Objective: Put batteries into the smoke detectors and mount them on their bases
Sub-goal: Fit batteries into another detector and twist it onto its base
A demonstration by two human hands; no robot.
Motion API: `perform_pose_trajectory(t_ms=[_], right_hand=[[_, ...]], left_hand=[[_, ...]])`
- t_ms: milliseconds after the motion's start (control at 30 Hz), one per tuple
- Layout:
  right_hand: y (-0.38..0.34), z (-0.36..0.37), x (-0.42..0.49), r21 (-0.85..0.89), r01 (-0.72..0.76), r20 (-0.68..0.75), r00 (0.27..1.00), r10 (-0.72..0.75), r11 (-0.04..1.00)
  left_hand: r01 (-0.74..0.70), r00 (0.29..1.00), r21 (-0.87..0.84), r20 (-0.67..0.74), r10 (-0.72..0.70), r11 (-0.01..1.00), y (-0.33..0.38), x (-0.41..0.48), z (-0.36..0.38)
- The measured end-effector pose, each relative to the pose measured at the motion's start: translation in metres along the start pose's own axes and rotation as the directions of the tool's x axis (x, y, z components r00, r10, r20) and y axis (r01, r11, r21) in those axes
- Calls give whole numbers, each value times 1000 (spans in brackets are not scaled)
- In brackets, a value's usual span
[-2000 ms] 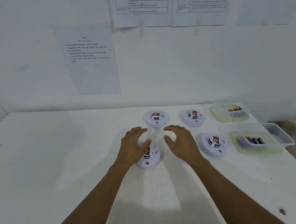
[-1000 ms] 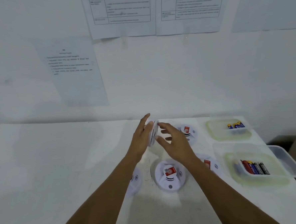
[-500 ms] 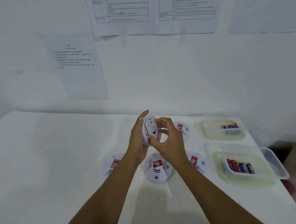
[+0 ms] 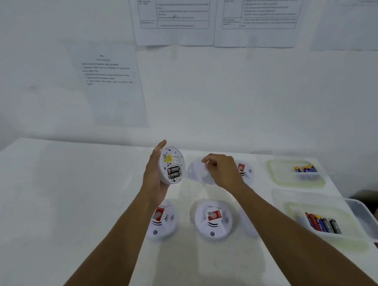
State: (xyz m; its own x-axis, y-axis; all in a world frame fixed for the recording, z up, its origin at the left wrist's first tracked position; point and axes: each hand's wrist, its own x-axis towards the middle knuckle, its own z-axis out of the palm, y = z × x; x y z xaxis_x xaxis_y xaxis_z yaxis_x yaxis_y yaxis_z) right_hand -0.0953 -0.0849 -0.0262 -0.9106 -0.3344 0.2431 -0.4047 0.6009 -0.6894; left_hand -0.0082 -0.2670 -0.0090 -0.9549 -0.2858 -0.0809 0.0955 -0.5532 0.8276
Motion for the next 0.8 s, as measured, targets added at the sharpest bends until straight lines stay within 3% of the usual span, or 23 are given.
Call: perform_pose_trajectory(t_ms=[200,300,433,500,633,800], right_hand=[[8,33,26,-267,-18,104,993,47,964],[9,37,18,-337,-39,37,998,55,941],[-26,31,-4,-3,13,-171,985,-13,1000],[-52,32,-17,107,57,-143,989,-42,993],[-85,32,-43,182,28,-158,987,1,983],[-99,37,-56,185,-70,-214,971,109,980]], left_hand=[[70,998,-47,3,-70,996,10,16,-18],[109,994,-82,14,-108,991,11,21,-23],[147,988,-148,61,-139,978,10,21,-21],[128,990,-149,74,-118,980,8,20,-17],[129,979,-108,169,-110,986,3,14,-6],[108,981,-39,165,-100,993,6,1,0]])
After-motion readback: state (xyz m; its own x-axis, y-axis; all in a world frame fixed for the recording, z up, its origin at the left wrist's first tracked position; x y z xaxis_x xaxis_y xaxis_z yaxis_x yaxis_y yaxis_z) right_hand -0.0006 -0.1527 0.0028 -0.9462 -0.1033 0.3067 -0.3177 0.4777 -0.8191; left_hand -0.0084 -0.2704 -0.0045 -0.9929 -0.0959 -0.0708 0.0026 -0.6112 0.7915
